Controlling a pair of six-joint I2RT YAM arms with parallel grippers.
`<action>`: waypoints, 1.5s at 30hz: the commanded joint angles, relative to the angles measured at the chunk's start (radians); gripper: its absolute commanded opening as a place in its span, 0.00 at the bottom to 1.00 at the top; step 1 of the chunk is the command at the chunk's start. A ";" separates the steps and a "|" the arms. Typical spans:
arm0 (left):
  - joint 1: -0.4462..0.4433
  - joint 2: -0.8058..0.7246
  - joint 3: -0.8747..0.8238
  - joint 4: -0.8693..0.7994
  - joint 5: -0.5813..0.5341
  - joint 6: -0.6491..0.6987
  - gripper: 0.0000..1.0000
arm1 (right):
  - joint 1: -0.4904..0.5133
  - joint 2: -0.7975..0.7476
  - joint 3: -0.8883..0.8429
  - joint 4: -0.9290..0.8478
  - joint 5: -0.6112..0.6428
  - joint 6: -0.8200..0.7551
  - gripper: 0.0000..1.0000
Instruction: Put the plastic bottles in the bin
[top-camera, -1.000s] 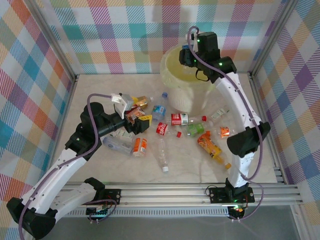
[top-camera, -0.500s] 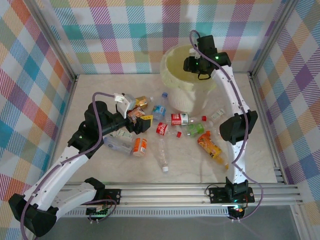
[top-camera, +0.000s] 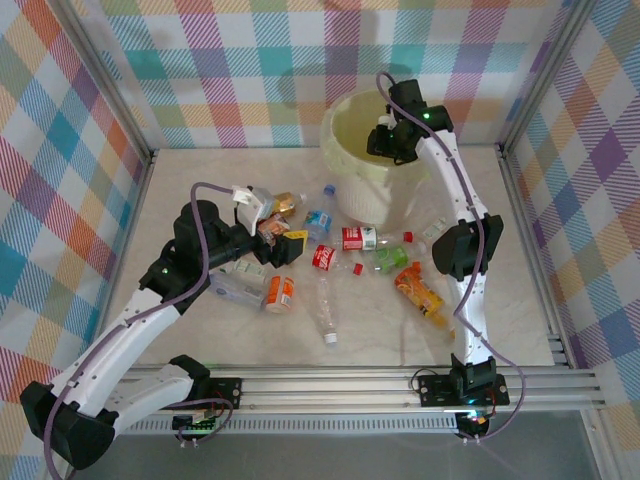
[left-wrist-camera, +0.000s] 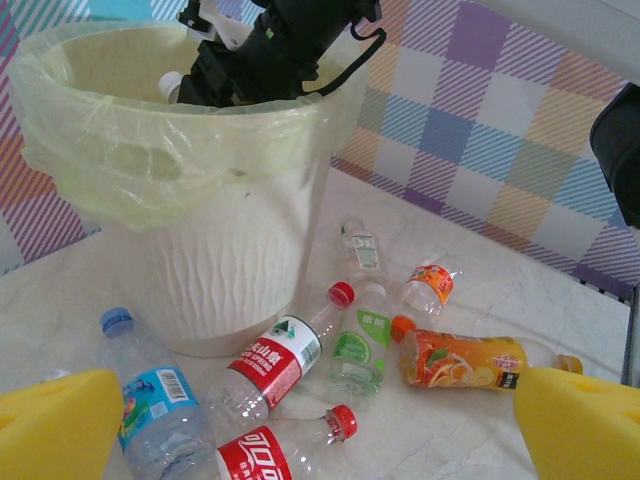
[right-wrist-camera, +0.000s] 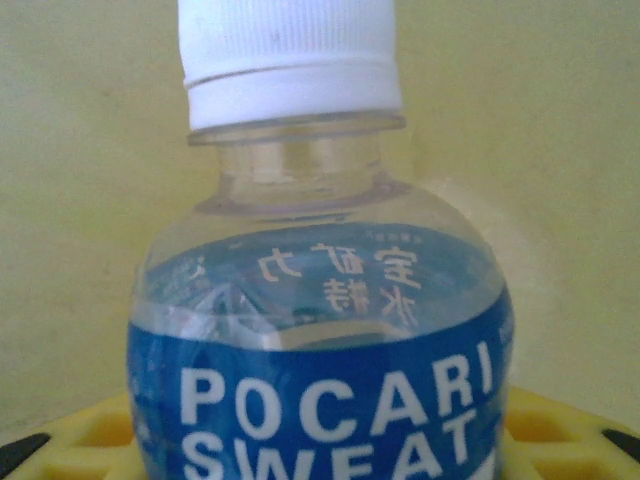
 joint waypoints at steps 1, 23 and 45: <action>-0.012 0.012 0.041 -0.021 0.002 -0.011 1.00 | -0.009 0.007 0.027 -0.021 -0.016 0.015 0.53; -0.015 0.135 0.144 -0.084 0.102 -0.046 1.00 | -0.013 -0.088 0.044 0.009 -0.031 0.002 0.81; -0.017 0.159 0.219 -0.228 0.180 0.128 1.00 | 0.056 -0.480 -0.280 0.123 -0.030 -0.135 0.90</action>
